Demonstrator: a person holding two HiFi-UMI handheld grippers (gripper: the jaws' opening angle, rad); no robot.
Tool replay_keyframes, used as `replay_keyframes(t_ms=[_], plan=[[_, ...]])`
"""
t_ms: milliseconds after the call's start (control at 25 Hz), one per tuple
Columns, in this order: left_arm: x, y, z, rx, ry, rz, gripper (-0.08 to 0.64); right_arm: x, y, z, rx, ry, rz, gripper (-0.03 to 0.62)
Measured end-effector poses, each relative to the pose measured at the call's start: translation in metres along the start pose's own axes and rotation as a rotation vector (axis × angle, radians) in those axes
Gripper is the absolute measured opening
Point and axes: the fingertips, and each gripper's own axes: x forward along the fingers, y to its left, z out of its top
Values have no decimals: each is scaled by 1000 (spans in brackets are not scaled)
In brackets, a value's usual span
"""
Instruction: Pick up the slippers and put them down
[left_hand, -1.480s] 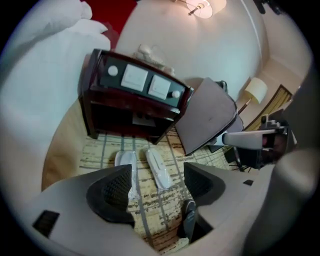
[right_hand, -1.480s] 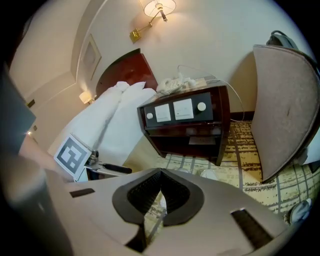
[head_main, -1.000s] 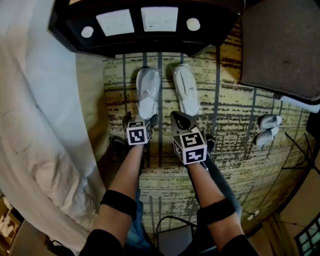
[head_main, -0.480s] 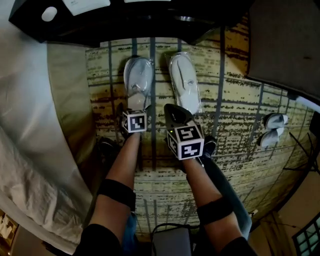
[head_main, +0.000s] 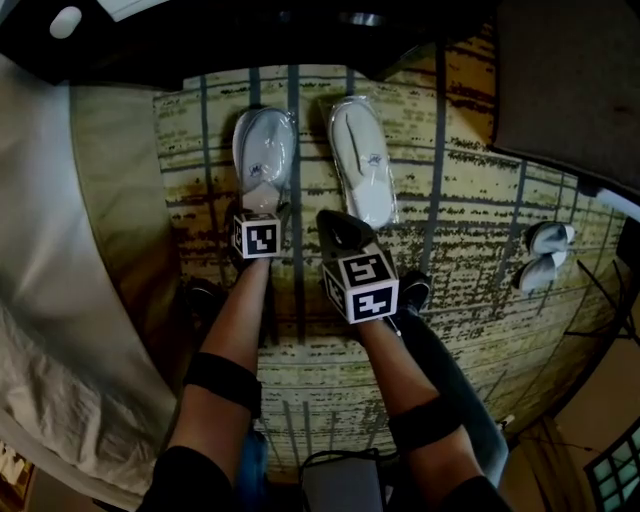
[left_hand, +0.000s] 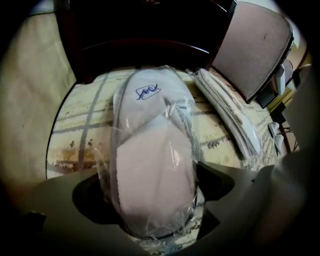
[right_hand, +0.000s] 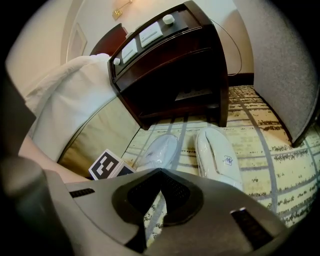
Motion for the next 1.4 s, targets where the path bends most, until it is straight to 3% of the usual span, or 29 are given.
replay_keyframes(t_ms=[80,520,760,1040,1400], plan=[[-1,-2,2,3,-7,-13,439,0,-2,0,-1,-2,-5,2],[-23,-10,15,2,-104,-83,332,7,8,4,2,-5,1,2],[-49,-10,21,7,-145,-113,216,0,10,11,5,-4,-5,2],[-87,-8,34,-7,-188,-153,192,-14,21,31,10,-15,-12,2],[-127,-1,82,2,-254,-161,187,-27,38,53,17,-16,-4,2]])
